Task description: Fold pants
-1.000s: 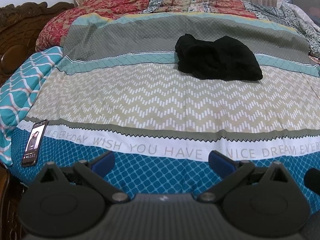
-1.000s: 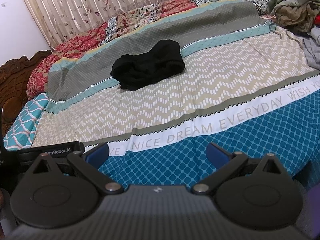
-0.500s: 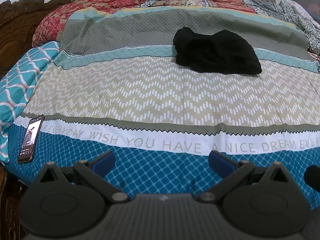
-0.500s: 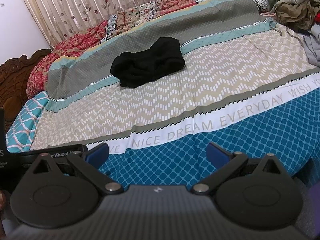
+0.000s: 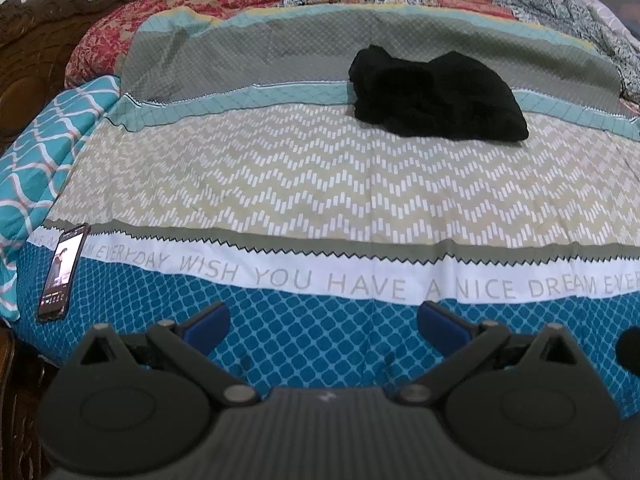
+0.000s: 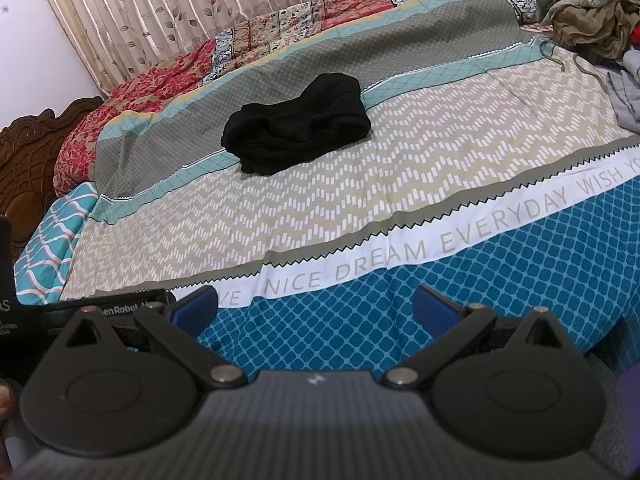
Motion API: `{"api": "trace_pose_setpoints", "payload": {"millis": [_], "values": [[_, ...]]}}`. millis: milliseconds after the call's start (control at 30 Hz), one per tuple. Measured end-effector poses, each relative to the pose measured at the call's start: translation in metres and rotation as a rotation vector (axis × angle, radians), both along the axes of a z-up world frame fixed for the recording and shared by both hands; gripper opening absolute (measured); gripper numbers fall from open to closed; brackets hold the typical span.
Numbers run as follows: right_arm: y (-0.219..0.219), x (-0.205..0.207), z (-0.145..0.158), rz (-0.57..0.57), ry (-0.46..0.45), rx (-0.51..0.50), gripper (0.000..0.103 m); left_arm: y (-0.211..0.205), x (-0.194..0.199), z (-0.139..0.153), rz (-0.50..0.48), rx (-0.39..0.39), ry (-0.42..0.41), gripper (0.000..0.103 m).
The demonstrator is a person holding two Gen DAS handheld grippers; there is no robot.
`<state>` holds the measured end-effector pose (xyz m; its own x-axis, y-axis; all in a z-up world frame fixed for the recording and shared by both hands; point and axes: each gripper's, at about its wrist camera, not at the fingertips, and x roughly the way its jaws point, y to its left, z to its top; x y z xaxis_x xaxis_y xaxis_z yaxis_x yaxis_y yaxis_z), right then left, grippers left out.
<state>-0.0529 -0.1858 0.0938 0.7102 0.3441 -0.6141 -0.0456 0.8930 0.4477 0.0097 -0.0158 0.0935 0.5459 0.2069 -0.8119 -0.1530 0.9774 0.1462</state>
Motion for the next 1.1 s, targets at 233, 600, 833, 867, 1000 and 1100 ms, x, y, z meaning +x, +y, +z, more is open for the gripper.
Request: {"api": "trace_pose_setpoints", "payload": {"millis": [233,600,833,867,1000,1100], "values": [[0.0006,0.0003,-0.0004,0.001,0.003,0.001,0.103,-0.0028,-0.0005,-0.0004,-0.013,0.009,-0.005,0.103],[-0.0018,0.0017,-0.0037,-0.001,0.01,0.007,0.103,-0.0018,0.0003,-0.0022,-0.009,0.019,-0.003,0.103],[-0.0019,0.0022,-0.0038,-0.001,0.014,0.009,0.103,-0.0022,-0.0001,-0.0039,-0.016,0.021,0.001,0.103],[-0.0017,0.0022,-0.004,-0.001,0.014,0.01,0.103,-0.0022,-0.0002,-0.0042,-0.017,0.022,0.002,0.103],[-0.0011,0.0017,-0.0045,-0.003,0.015,0.011,0.103,-0.0019,-0.0016,-0.0024,-0.022,0.019,-0.015,0.103],[-0.0013,0.0015,-0.0051,-0.004,0.016,0.012,0.103,0.0002,-0.0043,0.0038,-0.017,0.007,-0.052,0.103]]}}
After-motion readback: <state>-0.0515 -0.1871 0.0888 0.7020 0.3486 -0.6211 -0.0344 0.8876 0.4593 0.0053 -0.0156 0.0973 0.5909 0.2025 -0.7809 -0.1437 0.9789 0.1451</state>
